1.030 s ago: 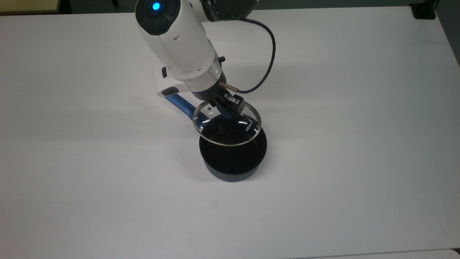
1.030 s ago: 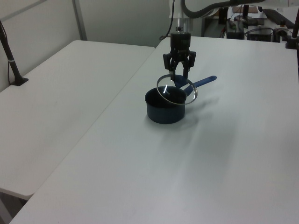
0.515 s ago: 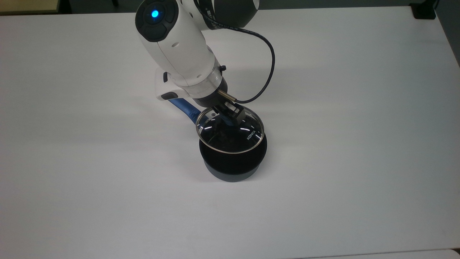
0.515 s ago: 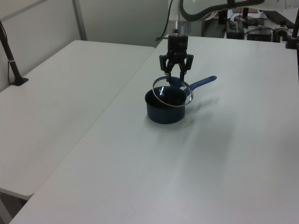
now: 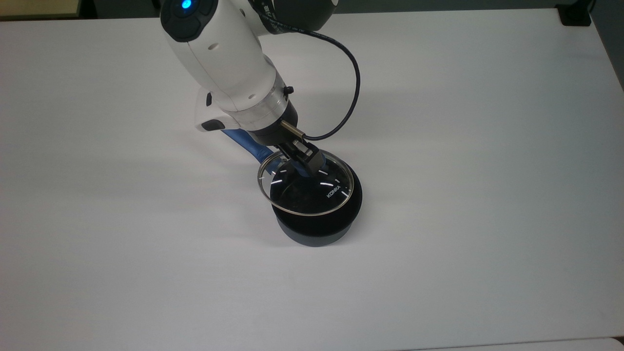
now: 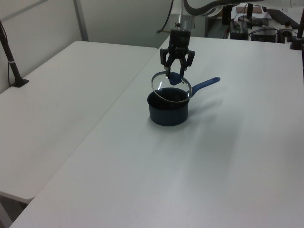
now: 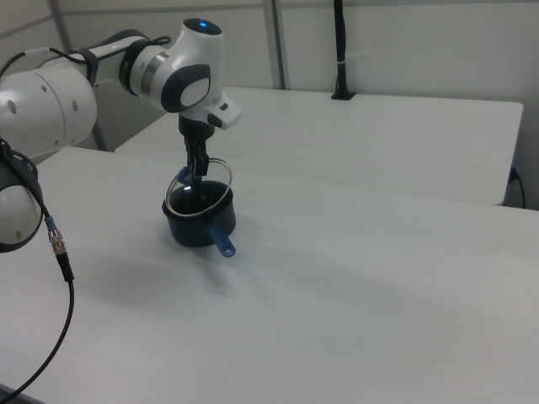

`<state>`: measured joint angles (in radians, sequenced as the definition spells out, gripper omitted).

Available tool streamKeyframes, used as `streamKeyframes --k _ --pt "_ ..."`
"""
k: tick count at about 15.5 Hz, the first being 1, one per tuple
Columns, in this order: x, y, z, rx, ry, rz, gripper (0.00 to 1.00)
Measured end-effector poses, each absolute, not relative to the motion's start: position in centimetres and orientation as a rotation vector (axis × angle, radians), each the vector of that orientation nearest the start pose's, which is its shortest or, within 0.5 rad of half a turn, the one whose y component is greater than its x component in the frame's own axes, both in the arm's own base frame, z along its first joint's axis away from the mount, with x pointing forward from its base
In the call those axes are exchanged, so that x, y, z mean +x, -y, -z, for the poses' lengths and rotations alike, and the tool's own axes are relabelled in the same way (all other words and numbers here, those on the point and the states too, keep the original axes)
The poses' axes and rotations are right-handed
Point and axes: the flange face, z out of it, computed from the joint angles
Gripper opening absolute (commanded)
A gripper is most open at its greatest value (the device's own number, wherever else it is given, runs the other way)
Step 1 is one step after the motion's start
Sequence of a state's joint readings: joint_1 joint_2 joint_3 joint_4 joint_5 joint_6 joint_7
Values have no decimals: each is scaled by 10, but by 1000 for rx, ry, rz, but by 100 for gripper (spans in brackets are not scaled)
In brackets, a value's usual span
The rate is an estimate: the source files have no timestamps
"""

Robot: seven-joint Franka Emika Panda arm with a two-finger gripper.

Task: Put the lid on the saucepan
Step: 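Lower the lid onto the saucepan rim and settle it flat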

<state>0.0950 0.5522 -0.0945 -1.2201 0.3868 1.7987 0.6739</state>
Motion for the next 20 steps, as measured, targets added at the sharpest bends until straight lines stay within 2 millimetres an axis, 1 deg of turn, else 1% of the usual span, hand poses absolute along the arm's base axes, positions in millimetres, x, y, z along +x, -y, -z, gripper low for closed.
streamKeyframes --k 10,15,20 --pt "726 -49 -451 -2616 -1055 -108 41" --pt "728 -52 -441 -2615 -1060 -124 41" --pt "729 -52 -441 -2610 -1068 -111 41"
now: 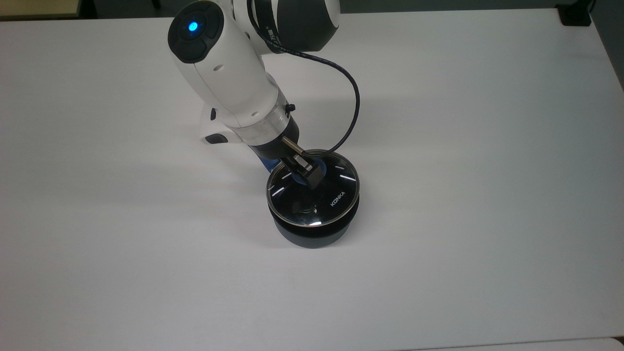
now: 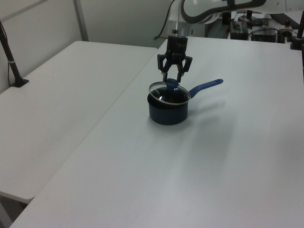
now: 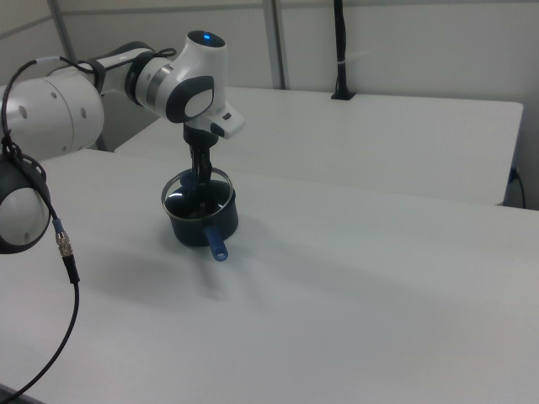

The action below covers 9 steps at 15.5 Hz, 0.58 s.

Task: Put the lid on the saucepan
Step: 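Lower the lid onto the saucepan rim and settle it flat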

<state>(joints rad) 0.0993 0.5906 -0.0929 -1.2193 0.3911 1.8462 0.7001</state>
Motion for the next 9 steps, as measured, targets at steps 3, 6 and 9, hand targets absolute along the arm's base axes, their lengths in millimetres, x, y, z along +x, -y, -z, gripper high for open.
streamKeyframes --k 3,6,9 --pt "729 -53 -441 -2610 -1067 -110 42" --pt "729 -53 -441 -2609 -1068 -107 45" --pt "734 -53 -437 -2592 -1092 -67 47"
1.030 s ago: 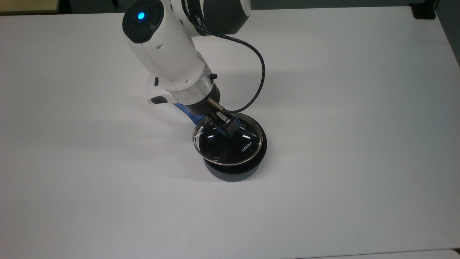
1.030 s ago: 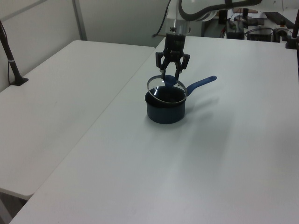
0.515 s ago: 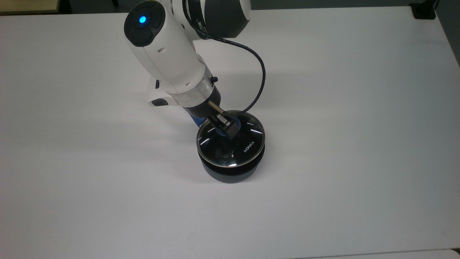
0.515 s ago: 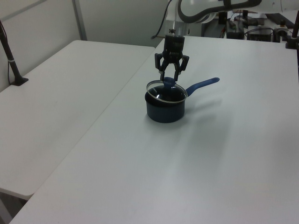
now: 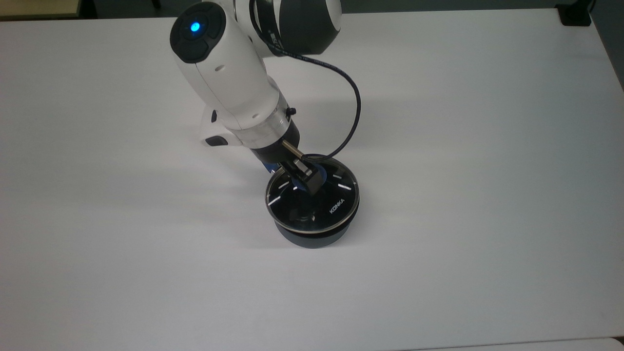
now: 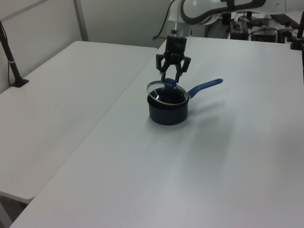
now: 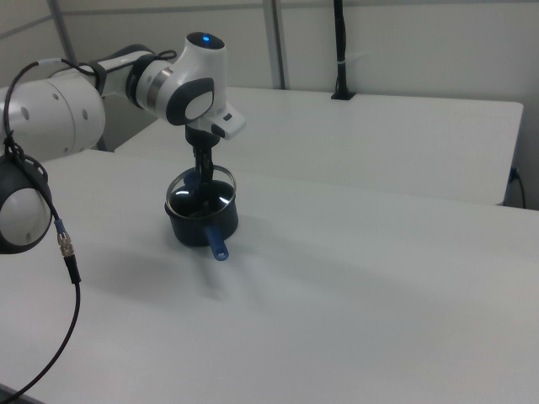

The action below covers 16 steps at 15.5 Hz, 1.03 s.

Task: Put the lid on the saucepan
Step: 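Lower the lid onto the saucepan rim and settle it flat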

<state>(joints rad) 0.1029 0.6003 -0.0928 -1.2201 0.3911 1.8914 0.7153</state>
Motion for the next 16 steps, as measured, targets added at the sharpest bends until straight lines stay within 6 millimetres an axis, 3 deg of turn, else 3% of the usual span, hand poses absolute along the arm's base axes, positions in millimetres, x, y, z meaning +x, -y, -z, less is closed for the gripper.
streamKeyframes --k 4,11,14,16 --pt "740 -55 -426 -2585 -1104 -43 48" --pt "740 -56 -426 -2585 -1104 -41 46" --pt "740 -57 -425 -2585 -1103 -42 29" --pt "740 -57 -425 -2576 -1126 -47 27"
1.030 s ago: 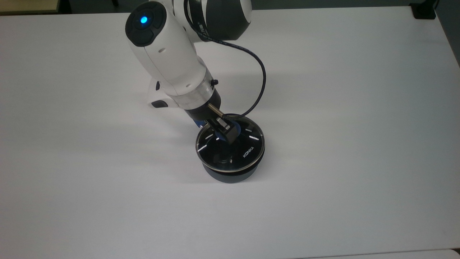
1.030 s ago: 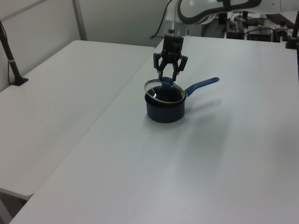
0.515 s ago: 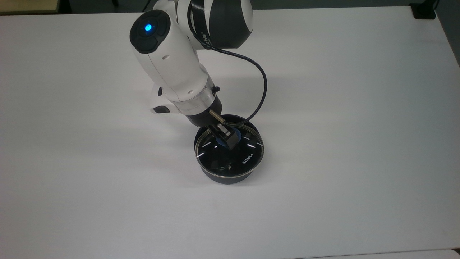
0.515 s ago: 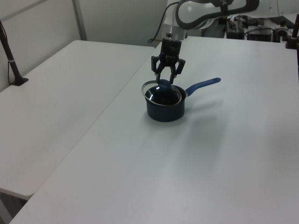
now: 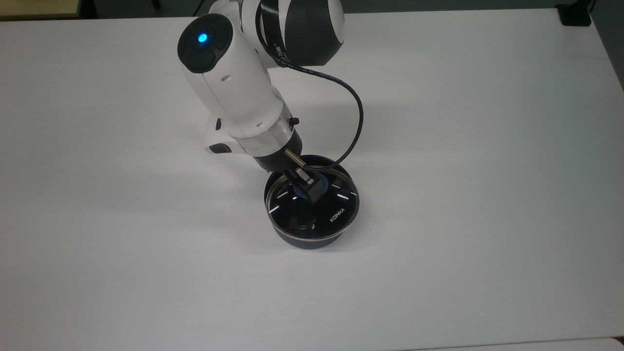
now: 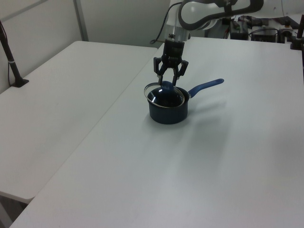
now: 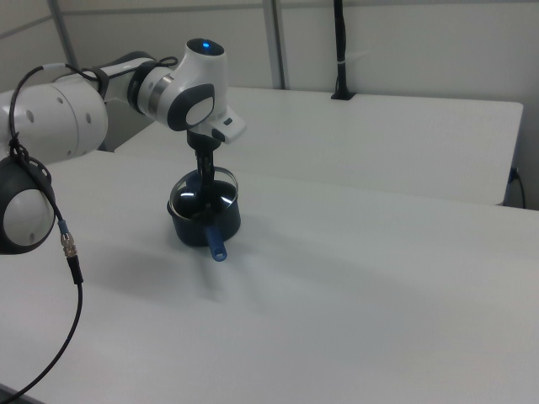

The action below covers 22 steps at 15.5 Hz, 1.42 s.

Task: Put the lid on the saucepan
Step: 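Lower the lid onto the saucepan rim and settle it flat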

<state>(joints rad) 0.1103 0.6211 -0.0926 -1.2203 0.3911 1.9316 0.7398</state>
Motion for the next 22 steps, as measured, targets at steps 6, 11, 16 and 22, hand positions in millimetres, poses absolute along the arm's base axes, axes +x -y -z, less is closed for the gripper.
streamKeyframes --k 6,11,16,22 --pt "737 -60 -424 -2555 -1197 -105 27" --pt "731 -64 -424 -2557 -1224 -171 27" --pt "729 -65 -423 -2557 -1240 -204 27" --pt "721 -66 -421 -2578 -1237 -292 27"
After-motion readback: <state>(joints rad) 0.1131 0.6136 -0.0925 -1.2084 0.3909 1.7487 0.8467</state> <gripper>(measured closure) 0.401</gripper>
